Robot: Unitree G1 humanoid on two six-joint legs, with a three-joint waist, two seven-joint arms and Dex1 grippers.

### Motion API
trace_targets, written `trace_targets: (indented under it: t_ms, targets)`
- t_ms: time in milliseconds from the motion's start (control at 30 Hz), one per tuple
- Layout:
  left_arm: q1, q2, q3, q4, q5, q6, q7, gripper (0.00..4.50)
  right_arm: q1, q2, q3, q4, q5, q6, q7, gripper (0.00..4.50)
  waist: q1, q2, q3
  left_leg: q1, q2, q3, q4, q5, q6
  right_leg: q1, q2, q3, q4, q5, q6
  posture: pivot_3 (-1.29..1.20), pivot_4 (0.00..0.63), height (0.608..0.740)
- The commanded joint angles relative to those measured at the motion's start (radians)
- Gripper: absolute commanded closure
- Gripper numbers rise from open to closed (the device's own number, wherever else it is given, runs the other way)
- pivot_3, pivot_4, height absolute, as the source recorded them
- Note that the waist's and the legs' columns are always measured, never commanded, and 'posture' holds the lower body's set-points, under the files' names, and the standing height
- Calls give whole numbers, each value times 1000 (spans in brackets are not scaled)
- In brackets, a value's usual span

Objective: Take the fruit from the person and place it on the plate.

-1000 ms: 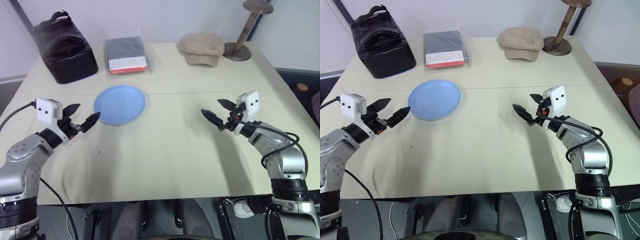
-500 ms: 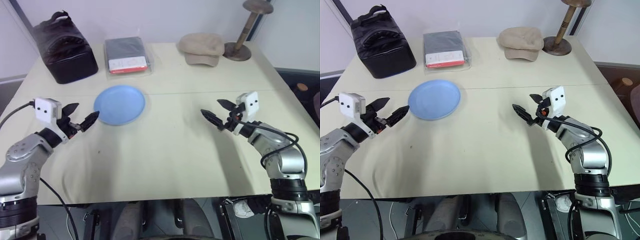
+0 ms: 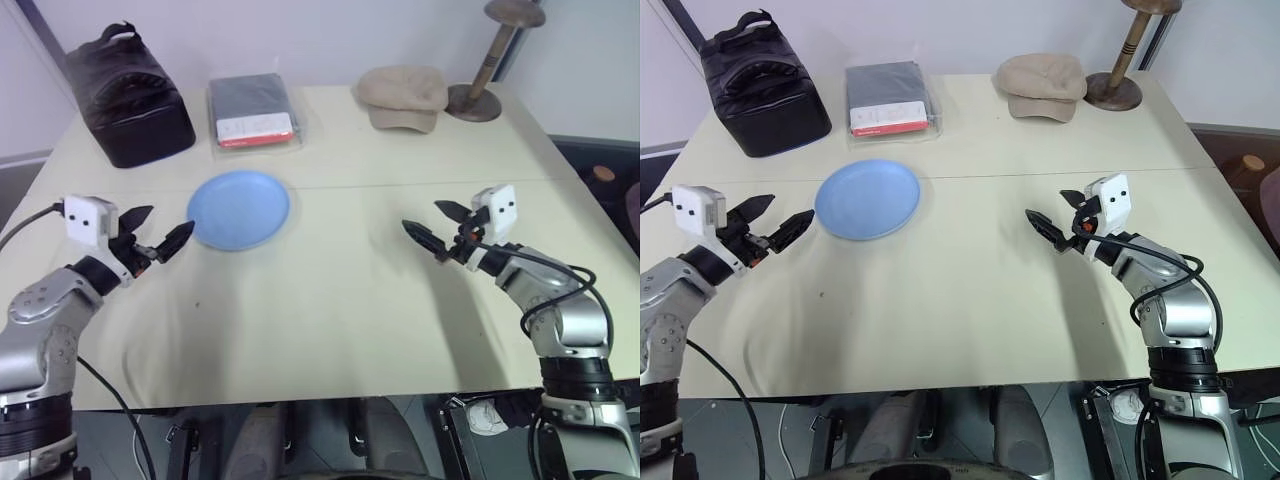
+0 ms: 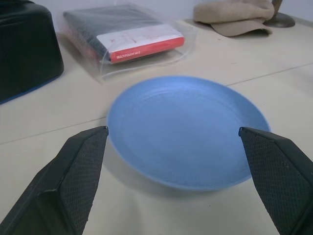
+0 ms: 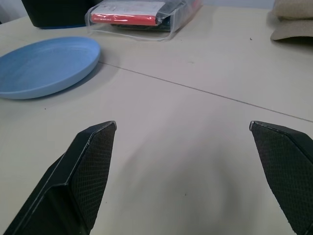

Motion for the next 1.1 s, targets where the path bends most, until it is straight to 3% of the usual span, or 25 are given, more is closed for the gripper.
trace_targets:
  t_ms: [33,1100]
  targets:
    - [-7,1,22,-26,-6,-22,3,24,-24,-1,-14,-13,4,-20,8,0,0,0,0,0,0,0,0,0,0,0,0,0,0,0,0,0,150,740]
    - [-35,-7,-2,-9,3,-34,-9,24,-3,-4,-24,-35,4,-23,5,0,0,0,0,0,0,0,0,0,0,0,0,0,0,0,0,0,150,740]
